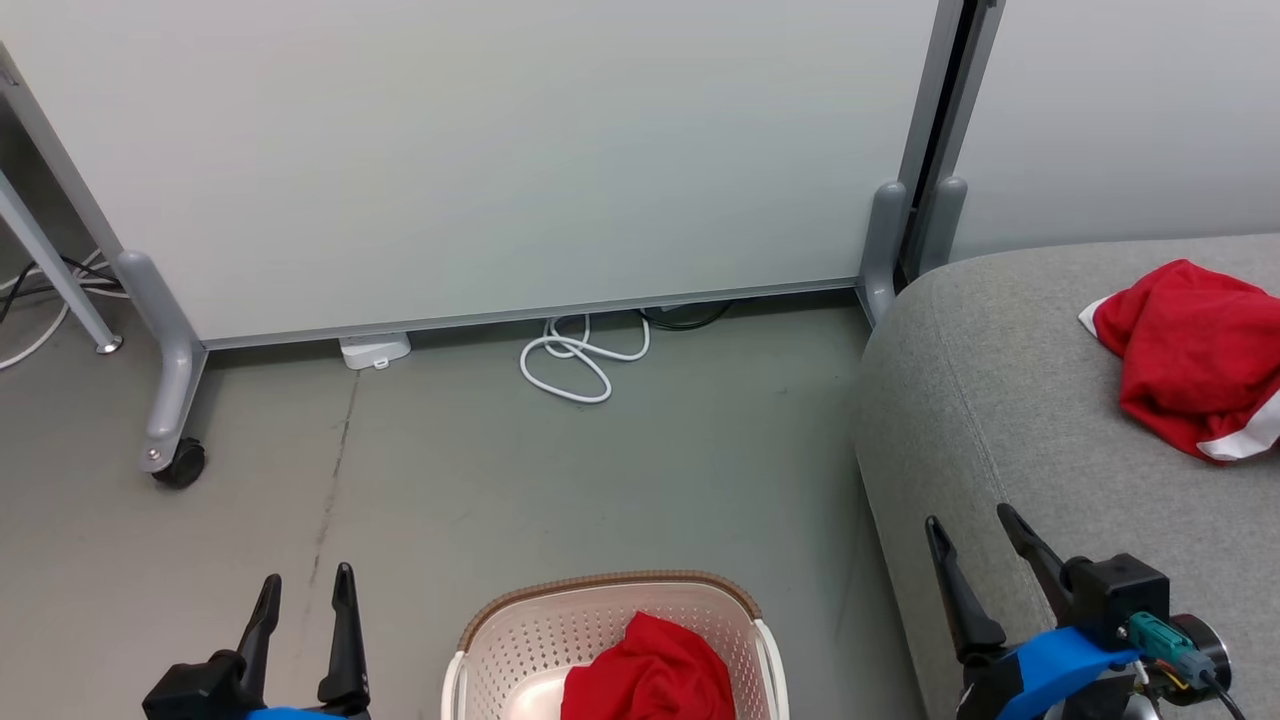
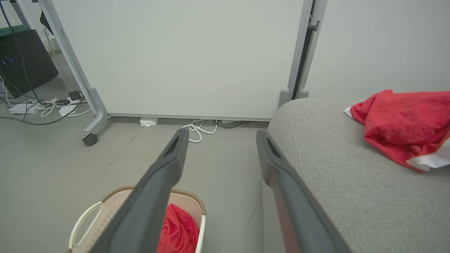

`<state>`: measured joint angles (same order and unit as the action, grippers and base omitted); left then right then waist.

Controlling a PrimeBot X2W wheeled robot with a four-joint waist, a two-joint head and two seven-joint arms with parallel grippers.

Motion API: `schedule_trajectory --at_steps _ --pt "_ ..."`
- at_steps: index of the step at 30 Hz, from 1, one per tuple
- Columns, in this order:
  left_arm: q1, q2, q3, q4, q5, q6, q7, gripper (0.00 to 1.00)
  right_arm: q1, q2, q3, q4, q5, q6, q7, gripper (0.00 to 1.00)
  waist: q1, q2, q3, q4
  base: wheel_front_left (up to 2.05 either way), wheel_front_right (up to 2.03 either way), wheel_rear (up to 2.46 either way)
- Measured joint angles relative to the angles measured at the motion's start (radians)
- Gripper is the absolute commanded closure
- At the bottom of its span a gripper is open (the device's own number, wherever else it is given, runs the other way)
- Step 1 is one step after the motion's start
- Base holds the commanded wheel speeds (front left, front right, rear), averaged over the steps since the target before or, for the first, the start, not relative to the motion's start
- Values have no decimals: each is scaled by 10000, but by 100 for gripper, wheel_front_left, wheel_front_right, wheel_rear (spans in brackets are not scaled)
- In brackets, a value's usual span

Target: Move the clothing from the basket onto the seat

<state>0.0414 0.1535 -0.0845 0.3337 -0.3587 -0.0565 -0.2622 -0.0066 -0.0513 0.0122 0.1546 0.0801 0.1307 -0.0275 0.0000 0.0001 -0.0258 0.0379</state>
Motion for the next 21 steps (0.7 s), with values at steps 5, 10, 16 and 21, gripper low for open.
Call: schedule_trajectory --at_steps 5,10,16,21 --pt "92 -33 92 -13 73 -48 2 0 71 2 35 -63 123 0 -17 0 0 0 -55 27 0 0 0" --pt "156 -96 127 -71 148 -59 0 0 119 2 44 -90 249 0 -13 0 0 0 -33 -4 0 0 0" --pt "155 -140 153 -65 207 -142 0 0 147 2 38 -102 282 0 -13 0 0 0 58 -50 0 0 0" --pt "154 -178 213 -73 249 -150 0 0 146 2 50 -107 288 0 -15 0 0 0 111 -89 0 0 0"
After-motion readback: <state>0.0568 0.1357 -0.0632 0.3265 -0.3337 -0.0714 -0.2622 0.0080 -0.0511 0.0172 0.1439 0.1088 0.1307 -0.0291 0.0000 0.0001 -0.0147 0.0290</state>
